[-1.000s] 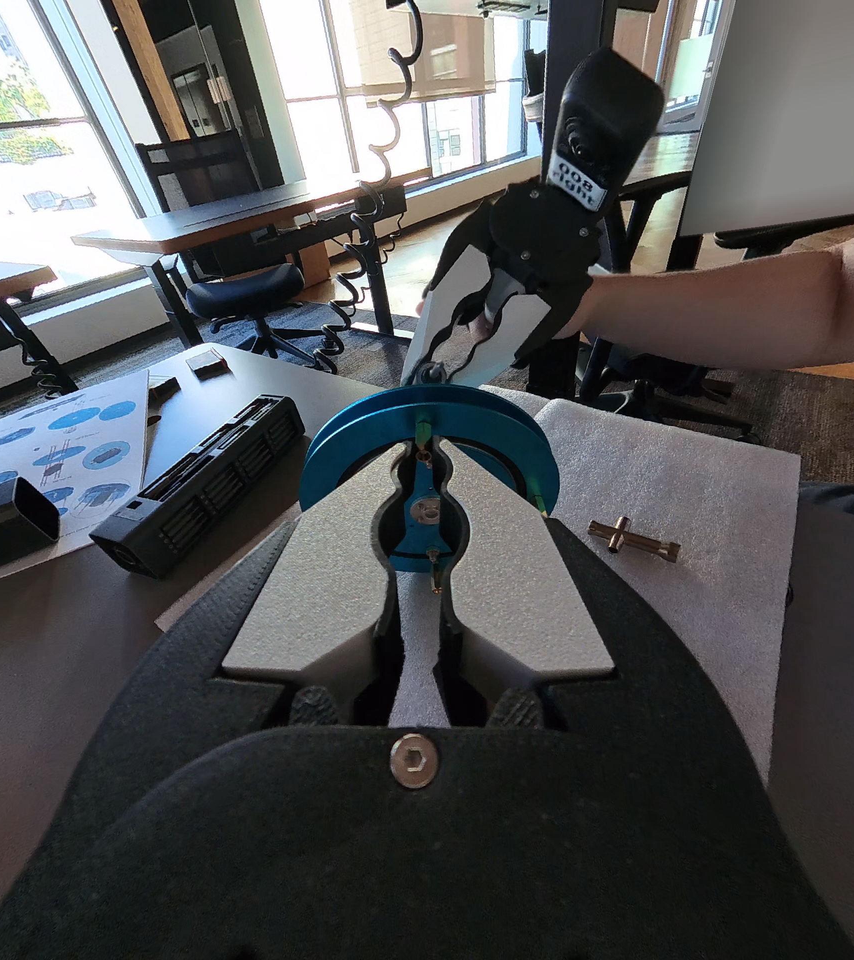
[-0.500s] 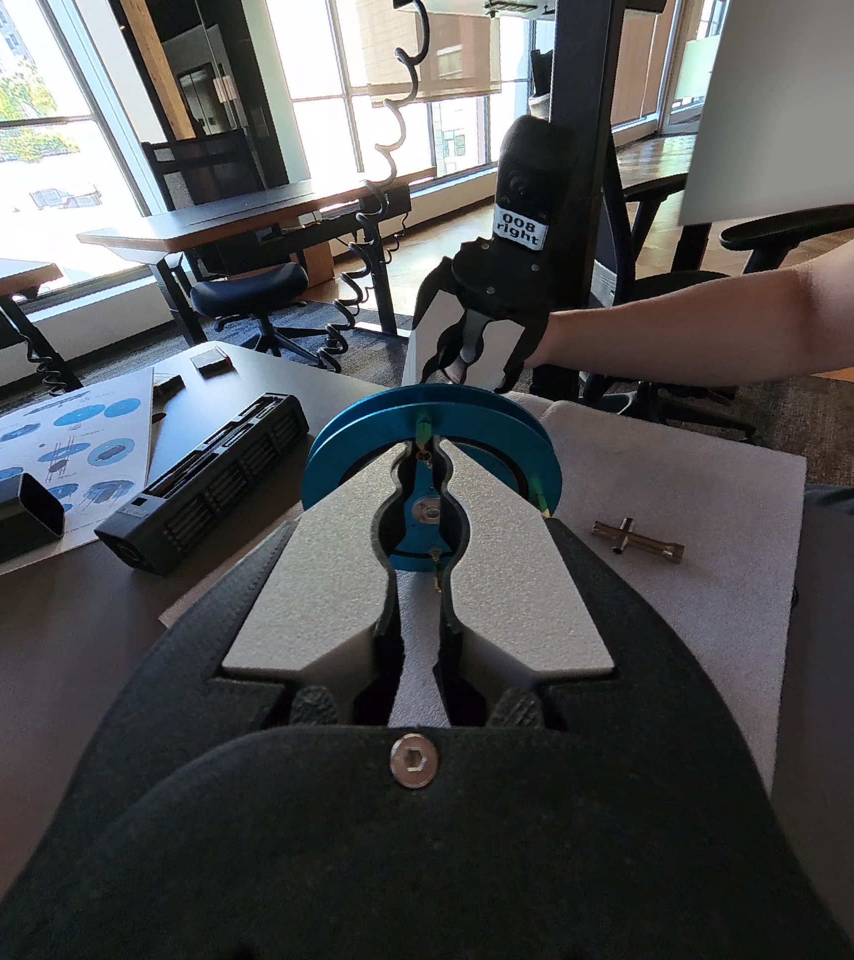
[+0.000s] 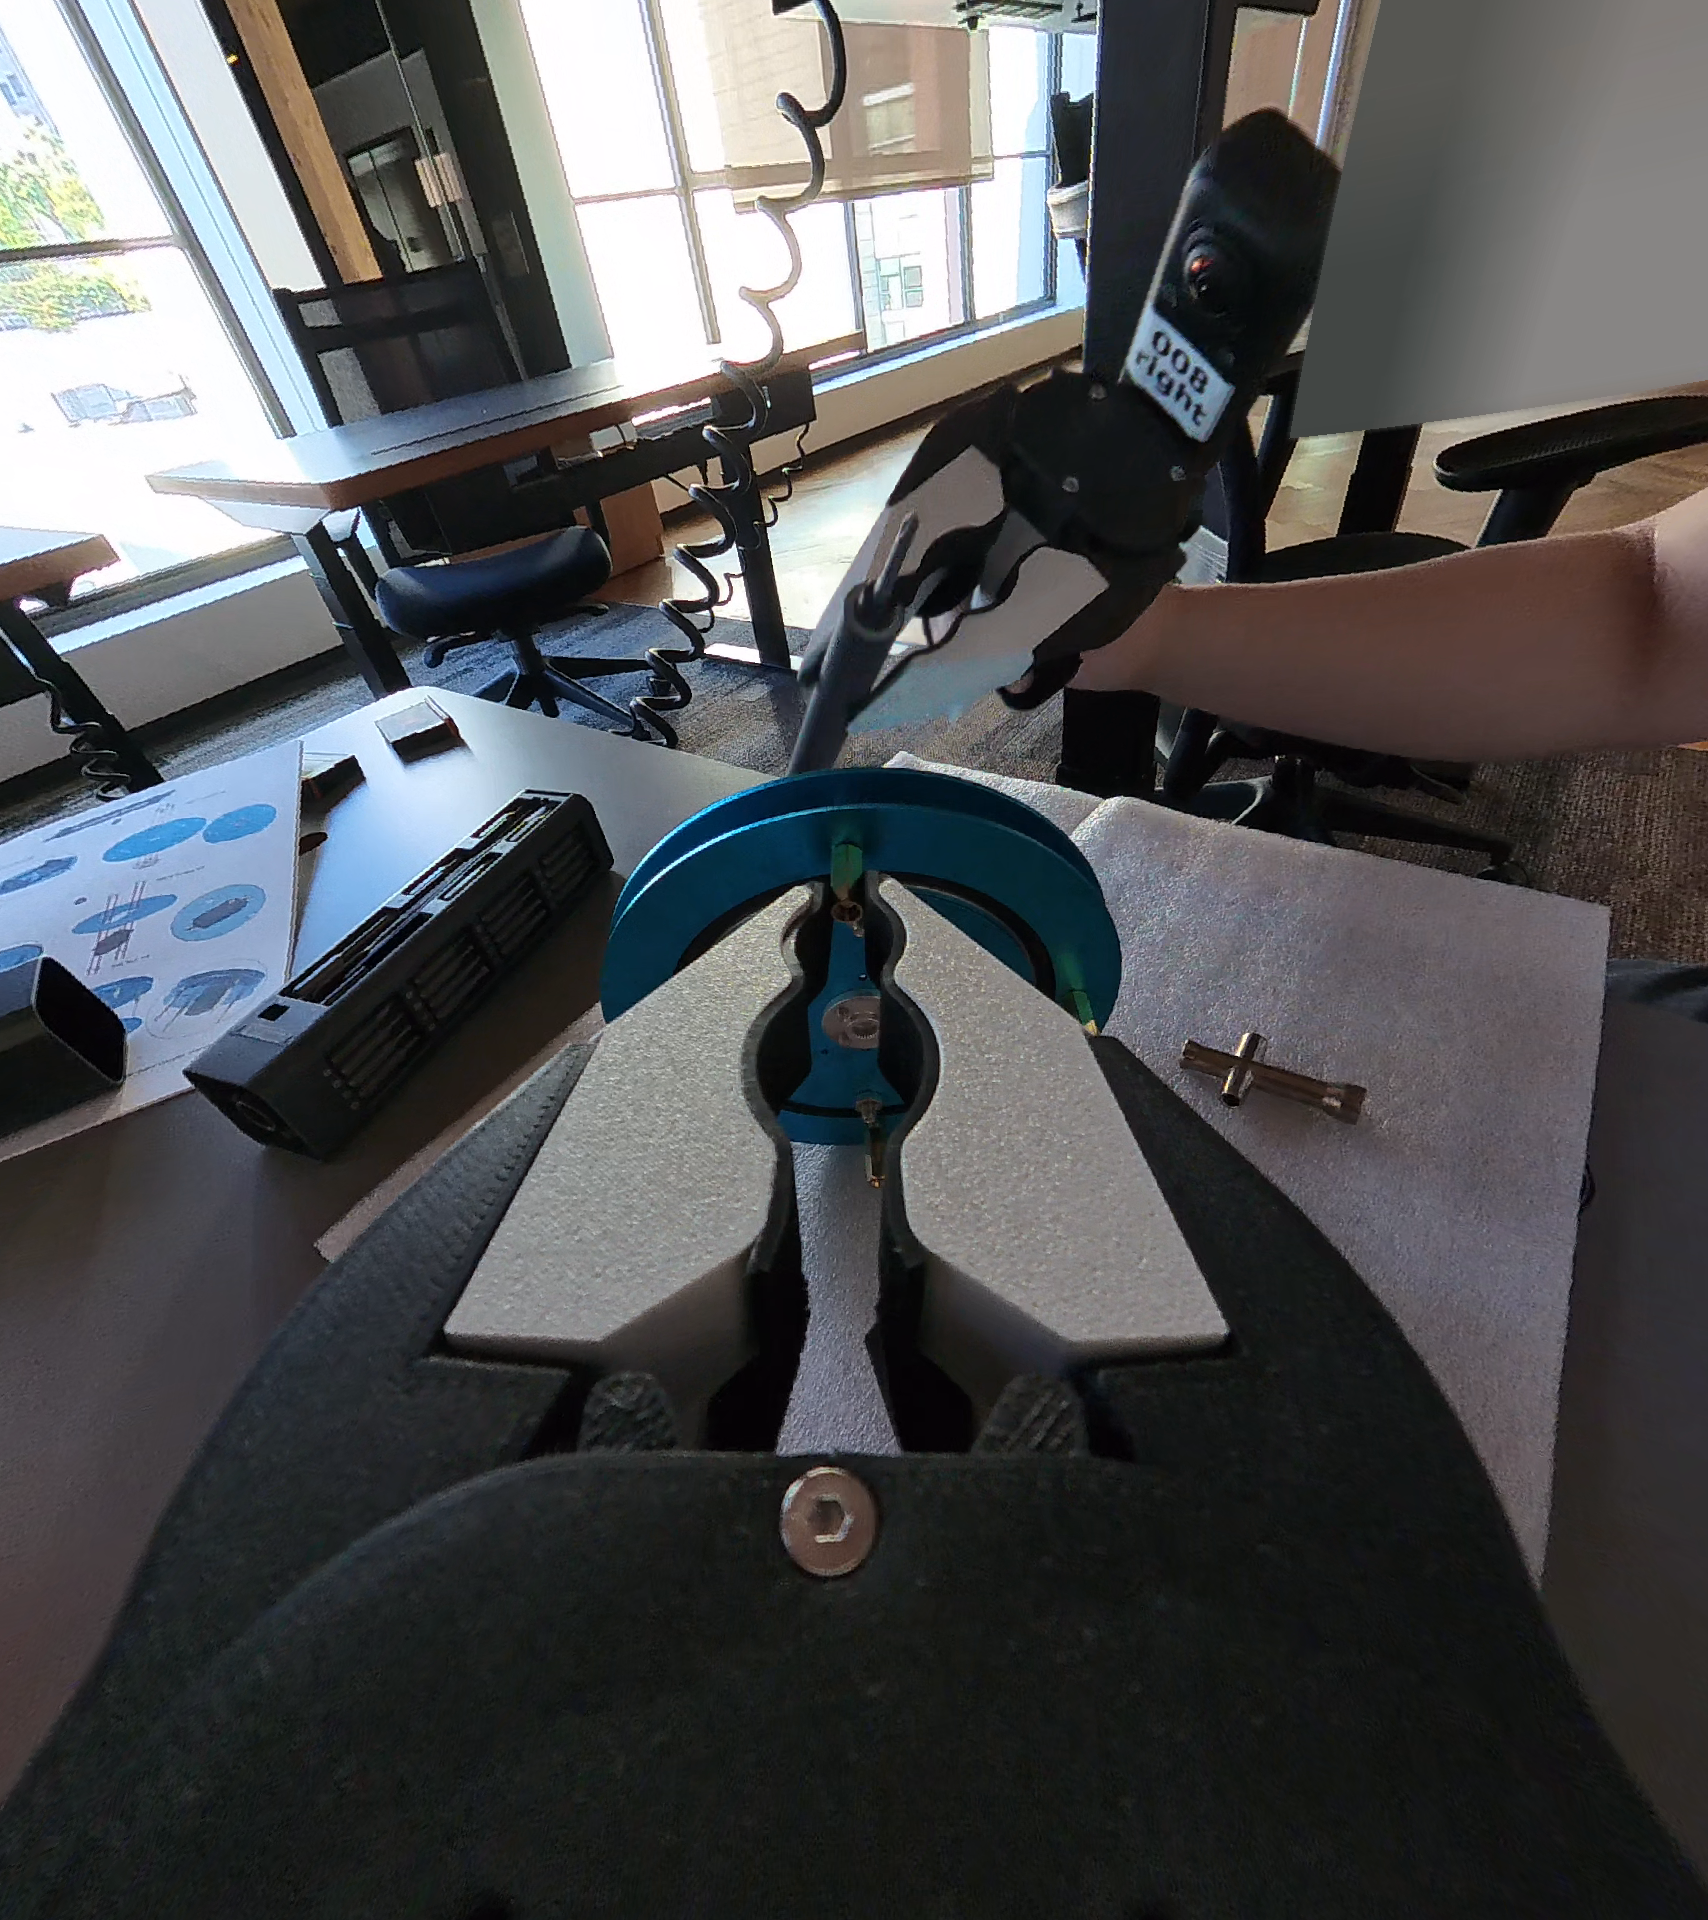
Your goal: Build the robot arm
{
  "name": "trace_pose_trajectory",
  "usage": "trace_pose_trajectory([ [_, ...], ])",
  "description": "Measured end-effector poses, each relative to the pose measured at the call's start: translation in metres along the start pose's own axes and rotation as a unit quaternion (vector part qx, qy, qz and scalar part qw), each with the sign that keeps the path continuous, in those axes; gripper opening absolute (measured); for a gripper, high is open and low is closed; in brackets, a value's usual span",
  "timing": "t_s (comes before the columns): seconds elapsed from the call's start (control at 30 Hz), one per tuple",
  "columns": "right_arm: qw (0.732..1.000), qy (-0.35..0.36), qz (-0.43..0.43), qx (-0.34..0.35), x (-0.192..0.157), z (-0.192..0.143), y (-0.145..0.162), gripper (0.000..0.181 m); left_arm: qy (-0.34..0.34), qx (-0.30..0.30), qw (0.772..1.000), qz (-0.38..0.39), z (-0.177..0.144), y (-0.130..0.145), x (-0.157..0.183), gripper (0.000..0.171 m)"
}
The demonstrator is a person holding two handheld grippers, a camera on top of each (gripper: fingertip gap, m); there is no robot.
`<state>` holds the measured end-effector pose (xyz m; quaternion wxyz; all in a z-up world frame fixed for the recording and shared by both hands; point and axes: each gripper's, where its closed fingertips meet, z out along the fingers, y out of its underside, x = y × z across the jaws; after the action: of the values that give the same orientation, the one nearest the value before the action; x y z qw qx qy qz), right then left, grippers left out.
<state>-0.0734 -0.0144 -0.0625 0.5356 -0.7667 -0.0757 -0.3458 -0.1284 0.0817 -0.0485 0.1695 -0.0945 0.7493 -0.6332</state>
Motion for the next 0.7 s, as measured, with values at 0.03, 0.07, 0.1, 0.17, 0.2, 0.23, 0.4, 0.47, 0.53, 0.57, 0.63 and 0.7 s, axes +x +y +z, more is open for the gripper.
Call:
trace_pose_trajectory([
  [0.03, 1.000, 0.010, -0.003, -0.001, 0.001, -0.001, -0.002, 0.015, 0.000, 0.000, 1.000, 0.001, 0.000, 0.000, 0.000, 0.004],
  [0.07, 1.000, 0.023, -0.004, -0.003, 0.003, -0.003, -0.004, 0.014, 0.000, 0.000, 1.000, 0.001, 0.000, 0.000, 0.000, 0.004],
  [0.1, 0.999, 0.038, -0.006, -0.008, 0.006, -0.004, -0.005, 0.015, 0.000, 0.000, 1.000, 0.001, 0.000, 0.000, 0.000, 0.003],
  [0.17, 0.998, 0.063, -0.022, -0.017, 0.008, -0.006, -0.006, 0.015, 0.001, 0.000, 1.000, 0.000, 0.000, 0.000, 0.001, 0.004],
  [0.2, 0.996, 0.077, -0.038, -0.026, 0.010, -0.007, -0.006, 0.015, 0.001, 0.000, 1.000, 0.000, 0.000, 0.000, 0.001, 0.004],
  [0.23, 0.994, 0.089, -0.052, -0.037, 0.011, -0.007, -0.005, 0.015, 0.001, 0.000, 1.000, 0.000, 0.000, 0.000, 0.001, 0.004],
  [0.4, 0.985, 0.115, -0.091, -0.090, 0.008, 0.001, 0.005, 0.015, 0.000, 0.000, 1.000, 0.001, 0.000, 0.000, 0.001, 0.004],
  [0.47, 0.978, 0.138, -0.114, -0.108, 0.008, 0.004, 0.010, 0.015, 0.000, 0.000, 1.000, 0.002, 0.000, 0.000, 0.001, 0.004],
  [0.53, 0.968, 0.163, -0.142, -0.130, 0.011, 0.006, 0.013, 0.015, 0.000, 0.000, 1.000, 0.001, 0.000, 0.000, 0.001, 0.004],
  [0.57, 0.963, 0.169, -0.156, -0.141, 0.011, 0.008, 0.014, 0.015, 0.000, 0.000, 1.000, 0.001, 0.000, 0.000, 0.001, 0.004],
  [0.63, 0.954, 0.174, -0.180, -0.165, 0.010, 0.011, 0.017, 0.015, 0.000, 0.000, 1.000, 0.000, 0.000, 0.000, 0.001, 0.003],
  [0.7, 0.947, 0.174, -0.200, -0.180, 0.009, 0.014, 0.018, 0.015, 0.001, 0.000, 1.000, -0.002, 0.000, 0.000, 0.001, 0.003],
])
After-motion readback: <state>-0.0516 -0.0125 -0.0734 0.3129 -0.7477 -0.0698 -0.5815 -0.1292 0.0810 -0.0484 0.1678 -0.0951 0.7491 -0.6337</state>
